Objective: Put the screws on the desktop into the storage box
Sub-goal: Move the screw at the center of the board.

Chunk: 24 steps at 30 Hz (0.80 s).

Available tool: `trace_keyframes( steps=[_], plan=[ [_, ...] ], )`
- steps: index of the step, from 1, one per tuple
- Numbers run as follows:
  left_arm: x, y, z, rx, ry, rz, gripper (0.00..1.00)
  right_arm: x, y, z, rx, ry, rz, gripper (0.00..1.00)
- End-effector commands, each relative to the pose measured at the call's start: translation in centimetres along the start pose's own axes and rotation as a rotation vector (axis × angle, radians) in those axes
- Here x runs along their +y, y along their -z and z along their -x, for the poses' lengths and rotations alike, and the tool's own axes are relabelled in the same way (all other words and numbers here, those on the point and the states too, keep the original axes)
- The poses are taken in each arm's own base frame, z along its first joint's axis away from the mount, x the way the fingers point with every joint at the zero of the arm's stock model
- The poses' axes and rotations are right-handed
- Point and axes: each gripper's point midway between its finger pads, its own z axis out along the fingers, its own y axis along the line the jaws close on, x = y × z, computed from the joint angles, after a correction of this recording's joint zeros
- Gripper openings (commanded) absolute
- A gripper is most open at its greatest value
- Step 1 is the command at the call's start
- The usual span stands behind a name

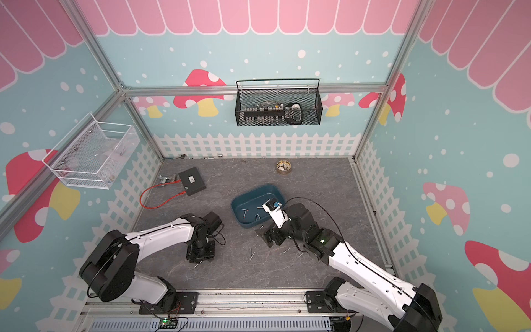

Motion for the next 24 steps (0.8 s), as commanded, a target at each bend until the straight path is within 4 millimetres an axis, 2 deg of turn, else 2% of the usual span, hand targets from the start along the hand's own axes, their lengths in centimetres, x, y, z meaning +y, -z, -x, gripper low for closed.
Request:
trace_keyframes(
  steps=[1, 5, 18, 21, 24],
  plan=[
    [-1.3, -0.3, 0.8, -0.017, -0.023, -0.049, 0.45, -0.3, -0.2, -0.2, 0.007, -0.003, -0.009, 0.97],
    [-2.7, 0.4, 1.3, -0.026, -0.041, -0.105, 0.44, -0.3, -0.3, -0.3, 0.009, -0.002, -0.008, 0.97],
    [-8.7, 2.4, 2.2, -0.025, -0.130, -0.323, 0.43, -0.4, -0.5, -0.5, 0.021, -0.001, -0.014, 0.97],
    [-9.4, 3.3, 2.6, -0.046, -0.149, -0.336, 0.43, -0.4, -0.5, -0.6, 0.022, -0.001, -0.014, 0.97],
    [-8.8, 4.0, 3.0, -0.069, -0.144, -0.302, 0.43, -0.4, -0.4, -0.6, 0.023, -0.001, -0.014, 0.97]
  ],
)
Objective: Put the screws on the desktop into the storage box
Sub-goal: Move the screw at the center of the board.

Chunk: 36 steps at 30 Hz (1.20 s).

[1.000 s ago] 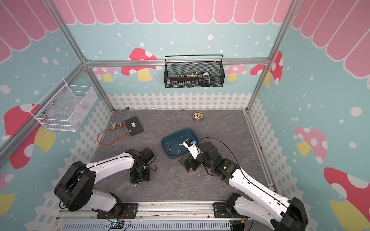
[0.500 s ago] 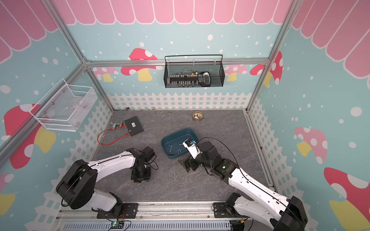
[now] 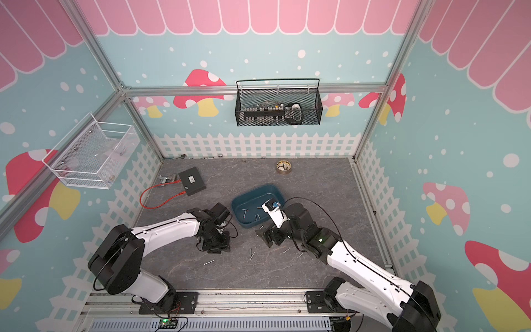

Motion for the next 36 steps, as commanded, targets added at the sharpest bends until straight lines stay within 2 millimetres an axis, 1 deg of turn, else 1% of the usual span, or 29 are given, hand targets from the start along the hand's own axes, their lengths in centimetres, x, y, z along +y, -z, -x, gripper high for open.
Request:
trace_keyframes(
  steps=[1, 4, 8, 11, 17, 22, 26, 32, 36],
  plan=[
    [-0.3, 1.0, 0.4, -0.022, -0.030, 0.013, 0.43, -0.3, -0.1, -0.2, 0.006, 0.002, -0.012, 0.97],
    [0.8, 1.1, -0.3, -0.014, -0.027, 0.053, 0.44, -0.3, -0.1, -0.2, 0.007, 0.002, -0.012, 0.97],
    [3.3, 0.7, -2.0, 0.010, 0.002, 0.129, 0.45, -0.3, -0.1, -0.2, 0.009, 0.003, -0.009, 0.97],
    [4.9, 0.8, -3.0, 0.016, 0.029, 0.185, 0.46, -0.2, -0.2, -0.2, 0.011, 0.004, -0.006, 0.97],
    [6.9, 1.6, -3.8, 0.009, 0.066, 0.272, 0.47, -0.2, -0.4, -0.3, 0.016, 0.005, -0.001, 0.97],
    [7.0, 1.0, -4.5, 0.042, 0.065, 0.258, 0.48, -0.1, -0.3, -0.4, 0.015, 0.000, -0.001, 0.97],
    [7.6, 0.6, -4.9, 0.056, 0.063, 0.274, 0.48, -0.2, -0.3, -0.3, 0.013, -0.001, -0.003, 0.97],
    [7.6, 0.0, -4.7, 0.062, 0.052, 0.283, 0.48, -0.1, -0.3, -0.5, 0.017, -0.001, 0.001, 0.97],
    [7.3, -0.4, -4.4, 0.063, 0.038, 0.270, 0.48, -0.2, -0.2, -0.5, 0.018, -0.002, -0.002, 0.97]
  ],
)
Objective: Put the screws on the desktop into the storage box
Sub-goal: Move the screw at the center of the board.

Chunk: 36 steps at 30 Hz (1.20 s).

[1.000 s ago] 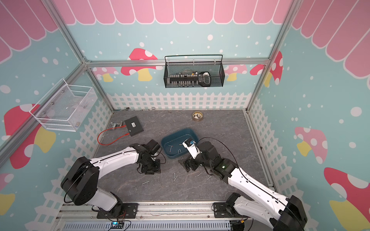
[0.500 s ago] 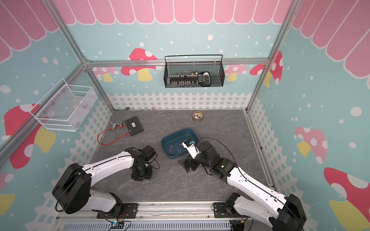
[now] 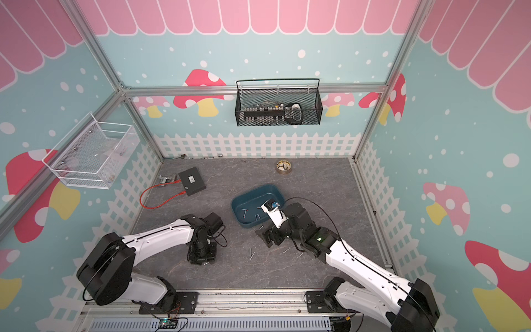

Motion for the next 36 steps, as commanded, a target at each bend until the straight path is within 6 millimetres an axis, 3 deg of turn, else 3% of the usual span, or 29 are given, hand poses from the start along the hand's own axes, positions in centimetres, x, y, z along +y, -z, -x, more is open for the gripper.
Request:
trace_keyframes(
  steps=[1, 11, 19, 27, 36],
  plan=[
    [-0.4, -0.4, 0.3, -0.008, -0.027, -0.005, 0.48, -0.1, 0.2, -0.1, 0.001, -0.002, -0.002, 0.97],
    [-1.0, -0.8, 1.5, -0.021, -0.061, 0.003, 0.48, -0.1, 0.1, -0.2, 0.004, -0.002, -0.005, 0.97],
    [-2.7, -0.5, 2.2, -0.028, -0.088, -0.055, 0.45, -0.2, -0.1, -0.3, 0.010, -0.001, -0.006, 0.97],
    [-4.8, -0.6, 2.1, -0.011, -0.124, -0.127, 0.42, -0.2, -0.3, -0.4, 0.017, -0.001, -0.006, 0.97],
    [-8.8, 0.5, 1.7, 0.002, -0.210, -0.246, 0.41, -0.3, -0.4, -0.5, 0.023, 0.000, -0.007, 0.97]
  ],
)
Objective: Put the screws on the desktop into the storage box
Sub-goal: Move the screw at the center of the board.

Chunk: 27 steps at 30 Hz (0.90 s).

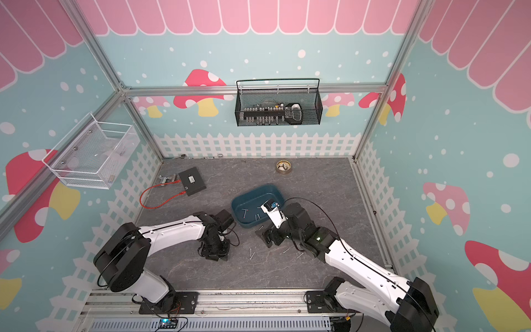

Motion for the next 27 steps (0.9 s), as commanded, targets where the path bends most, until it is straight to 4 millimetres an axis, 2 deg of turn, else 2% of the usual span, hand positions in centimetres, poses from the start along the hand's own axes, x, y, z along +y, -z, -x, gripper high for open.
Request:
trace_keyframes(
  steps=[1, 7, 11, 22, 27],
  plan=[
    [-2.2, 0.1, 0.8, -0.009, -0.044, -0.080, 0.40, -0.2, -0.2, -0.2, 0.009, 0.003, -0.007, 0.97],
    [-2.9, 0.1, 0.8, -0.011, -0.064, -0.088, 0.40, -0.3, -0.1, -0.3, 0.010, 0.002, -0.010, 0.97],
    [-3.2, 1.1, 1.3, -0.049, -0.084, -0.100, 0.40, -0.3, -0.2, -0.4, 0.013, 0.000, -0.010, 0.97],
    [-2.4, 2.2, 2.1, -0.101, -0.117, -0.036, 0.39, -0.3, -0.3, -0.6, 0.022, -0.003, -0.011, 0.97],
    [-2.1, 1.9, 2.8, -0.115, -0.141, 0.003, 0.39, -0.3, -0.4, -0.7, 0.027, -0.004, -0.012, 0.97]
  ],
)
